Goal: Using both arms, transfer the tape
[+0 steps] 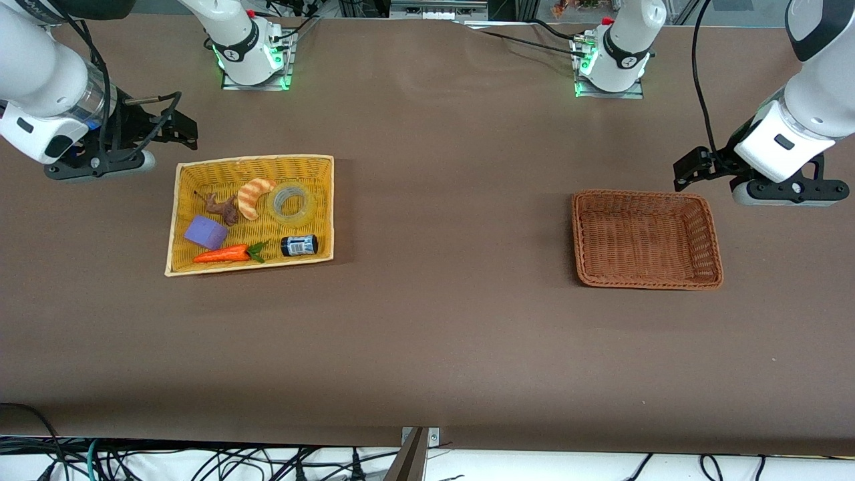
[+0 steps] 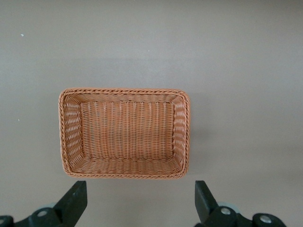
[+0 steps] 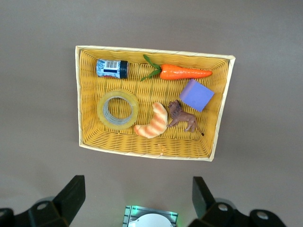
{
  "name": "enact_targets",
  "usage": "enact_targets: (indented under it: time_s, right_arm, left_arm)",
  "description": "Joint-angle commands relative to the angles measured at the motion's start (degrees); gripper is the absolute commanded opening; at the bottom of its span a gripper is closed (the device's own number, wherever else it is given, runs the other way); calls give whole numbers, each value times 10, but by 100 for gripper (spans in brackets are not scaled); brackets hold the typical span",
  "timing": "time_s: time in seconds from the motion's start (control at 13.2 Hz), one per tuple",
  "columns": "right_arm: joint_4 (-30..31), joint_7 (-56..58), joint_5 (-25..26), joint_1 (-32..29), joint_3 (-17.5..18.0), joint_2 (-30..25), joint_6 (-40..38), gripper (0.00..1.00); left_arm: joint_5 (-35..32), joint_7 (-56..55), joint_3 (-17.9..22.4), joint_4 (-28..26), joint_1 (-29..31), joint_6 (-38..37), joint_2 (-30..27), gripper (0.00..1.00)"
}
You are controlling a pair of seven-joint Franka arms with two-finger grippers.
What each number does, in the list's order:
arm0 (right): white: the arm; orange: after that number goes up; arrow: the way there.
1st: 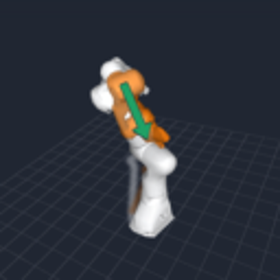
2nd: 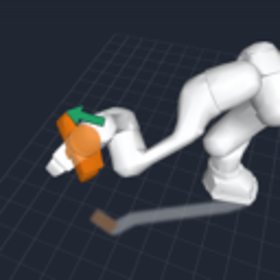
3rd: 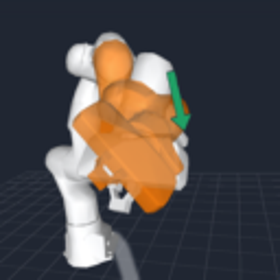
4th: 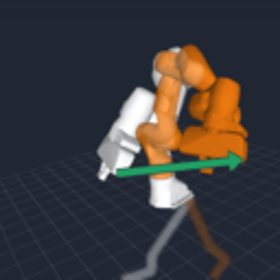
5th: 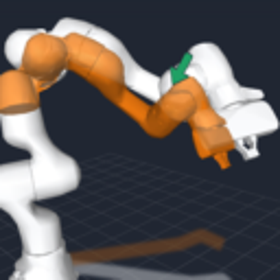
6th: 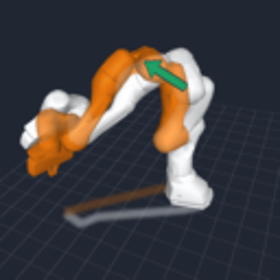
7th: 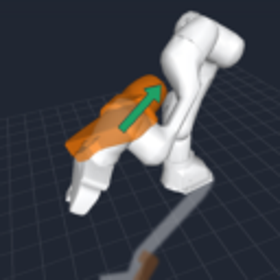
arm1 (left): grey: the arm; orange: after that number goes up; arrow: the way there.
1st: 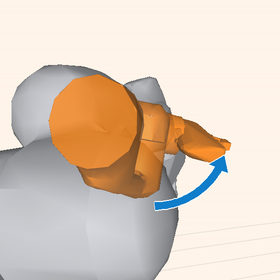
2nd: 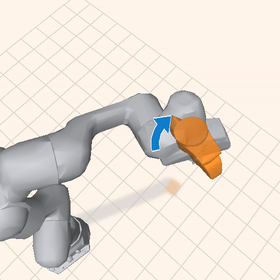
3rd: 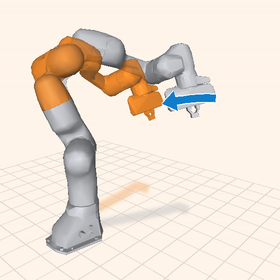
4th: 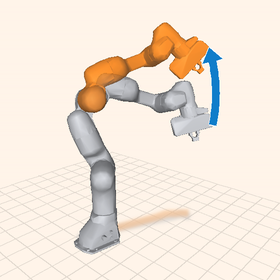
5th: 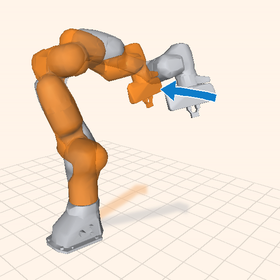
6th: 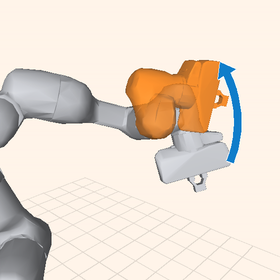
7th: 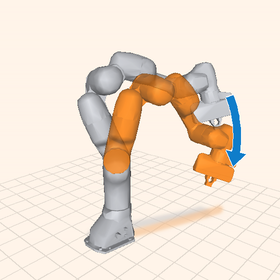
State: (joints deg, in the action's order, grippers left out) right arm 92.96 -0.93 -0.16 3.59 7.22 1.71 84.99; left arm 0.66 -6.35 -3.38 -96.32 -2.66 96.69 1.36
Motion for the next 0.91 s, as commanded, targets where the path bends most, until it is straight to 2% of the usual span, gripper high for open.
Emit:
enact_targets:
  time_s: [0.0, 0.83]
  right_arm:
    - [-9, 8, 5, -4, 2, -5, -12, 100]
    - [-9, 10, 5, -4, 2, -6, -13, 100]
  left_arm:
    - [9, 12, 4, 1, -3, -6, -4, 100]
    - [9, 12, 4, 1, -3, -6, -4, 100]
